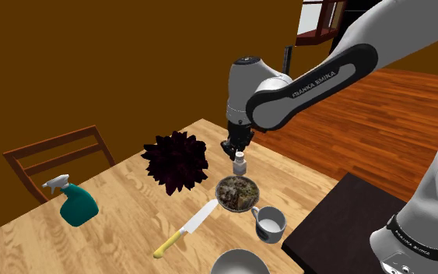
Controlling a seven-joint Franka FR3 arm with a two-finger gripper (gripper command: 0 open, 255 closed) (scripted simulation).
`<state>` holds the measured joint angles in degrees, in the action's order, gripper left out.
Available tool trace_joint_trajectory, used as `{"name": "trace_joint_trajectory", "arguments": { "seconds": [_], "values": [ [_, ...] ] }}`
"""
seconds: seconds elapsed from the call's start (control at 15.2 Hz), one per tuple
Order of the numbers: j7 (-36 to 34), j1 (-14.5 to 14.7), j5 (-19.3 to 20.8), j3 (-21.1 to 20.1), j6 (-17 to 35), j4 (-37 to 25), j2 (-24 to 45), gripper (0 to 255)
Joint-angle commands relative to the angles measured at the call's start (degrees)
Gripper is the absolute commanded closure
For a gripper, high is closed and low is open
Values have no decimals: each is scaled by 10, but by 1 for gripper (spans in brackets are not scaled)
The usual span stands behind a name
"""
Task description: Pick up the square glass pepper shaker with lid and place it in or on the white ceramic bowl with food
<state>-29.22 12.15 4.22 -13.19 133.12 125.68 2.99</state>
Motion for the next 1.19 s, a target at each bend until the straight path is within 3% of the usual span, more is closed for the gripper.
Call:
{"name": "trace_joint_trajectory", "arguments": {
  "seconds": [0.0, 1.12],
  "values": [
    [-5, 1, 5, 0, 15, 4, 11, 255],
    [-36, 6, 44, 9, 122, 34, 91, 255]
  ]
}}
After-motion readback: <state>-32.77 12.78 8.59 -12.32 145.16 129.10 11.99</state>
